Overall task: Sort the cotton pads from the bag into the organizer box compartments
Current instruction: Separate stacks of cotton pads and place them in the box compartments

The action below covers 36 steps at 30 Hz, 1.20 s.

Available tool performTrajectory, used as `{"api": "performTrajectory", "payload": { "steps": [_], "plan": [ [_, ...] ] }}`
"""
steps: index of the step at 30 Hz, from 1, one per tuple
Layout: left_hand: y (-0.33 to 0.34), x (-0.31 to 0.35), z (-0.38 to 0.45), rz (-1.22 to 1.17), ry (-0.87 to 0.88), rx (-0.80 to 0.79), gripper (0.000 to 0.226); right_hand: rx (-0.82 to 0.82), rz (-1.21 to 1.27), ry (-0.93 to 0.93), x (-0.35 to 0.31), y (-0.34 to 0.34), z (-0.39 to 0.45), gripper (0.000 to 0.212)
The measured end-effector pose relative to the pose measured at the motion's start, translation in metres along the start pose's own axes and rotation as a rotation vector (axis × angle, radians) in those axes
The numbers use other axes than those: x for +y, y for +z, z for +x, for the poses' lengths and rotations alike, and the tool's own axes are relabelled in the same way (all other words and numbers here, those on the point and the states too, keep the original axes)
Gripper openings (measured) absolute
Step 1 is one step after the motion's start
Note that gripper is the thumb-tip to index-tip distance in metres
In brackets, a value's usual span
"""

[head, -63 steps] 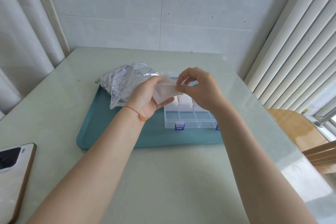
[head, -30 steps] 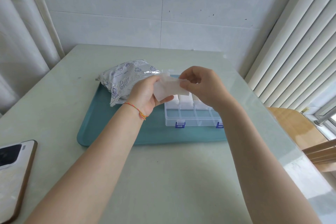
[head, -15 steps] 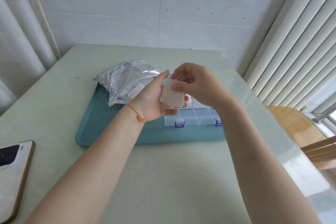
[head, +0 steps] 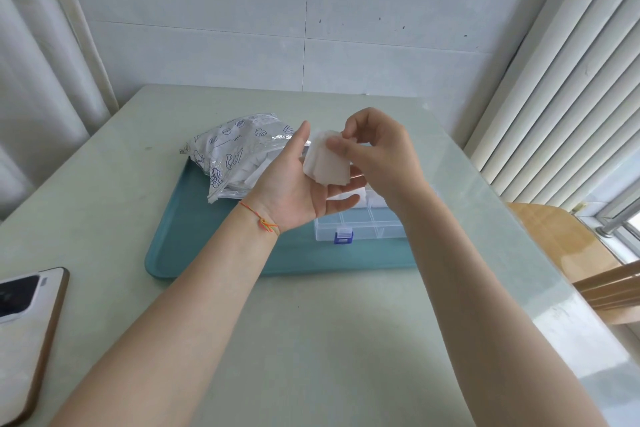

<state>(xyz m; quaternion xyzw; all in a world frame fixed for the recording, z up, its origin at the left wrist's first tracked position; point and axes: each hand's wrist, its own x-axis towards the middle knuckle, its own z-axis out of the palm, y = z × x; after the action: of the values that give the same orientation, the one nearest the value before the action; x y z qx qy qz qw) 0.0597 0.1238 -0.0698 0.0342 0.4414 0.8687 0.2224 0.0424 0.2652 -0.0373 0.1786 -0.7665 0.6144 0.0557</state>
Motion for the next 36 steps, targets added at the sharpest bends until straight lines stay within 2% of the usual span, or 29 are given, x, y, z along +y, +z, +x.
{"api": "performTrajectory", "payload": {
  "steps": [3, 12, 15, 19, 22, 24, 27, 29, 32, 36],
  "plan": [
    [-0.002, -0.001, 0.002, -0.034, 0.008, 0.025, 0.060, 0.010, -0.002, -0.033, -0.001, 0.000, 0.001, 0.022],
    [-0.004, -0.002, 0.008, -0.247, 0.004, 0.169, 0.042, -0.043, 0.194, -0.009, -0.003, -0.014, 0.005, 0.017],
    [-0.001, -0.004, 0.006, -0.170, 0.018, 0.152, 0.047, -0.120, 0.128, 0.011, 0.002, -0.008, 0.003, 0.012],
    [0.002, -0.004, 0.005, -0.094, 0.004, 0.107, 0.066, -0.109, -0.144, -0.028, 0.010, 0.001, 0.004, 0.011],
    [0.001, -0.004, 0.006, -0.097, 0.005, 0.138, 0.064, -0.106, -0.268, -0.079, 0.010, 0.003, 0.003, 0.011],
    [-0.003, -0.004, 0.006, -0.098, 0.006, 0.185, 0.060, -0.166, -0.365, -0.092, 0.005, -0.001, 0.001, 0.021],
    [-0.004, -0.001, 0.003, -0.115, -0.006, 0.168, 0.059, -0.401, -0.497, -0.074, -0.002, -0.008, -0.004, 0.070],
    [-0.005, 0.001, 0.003, -0.088, -0.007, 0.124, 0.056, -0.481, -0.664, -0.072, -0.004, -0.004, -0.009, 0.090],
    [-0.003, 0.000, 0.002, -0.029, -0.006, 0.074, 0.049, -0.430, -0.838, -0.113, -0.007, 0.003, -0.012, 0.088],
    [-0.006, -0.001, 0.002, -0.063, 0.023, 0.073, 0.029, -0.377, -0.821, -0.125, -0.013, 0.000, -0.011, 0.072]
  ]
}}
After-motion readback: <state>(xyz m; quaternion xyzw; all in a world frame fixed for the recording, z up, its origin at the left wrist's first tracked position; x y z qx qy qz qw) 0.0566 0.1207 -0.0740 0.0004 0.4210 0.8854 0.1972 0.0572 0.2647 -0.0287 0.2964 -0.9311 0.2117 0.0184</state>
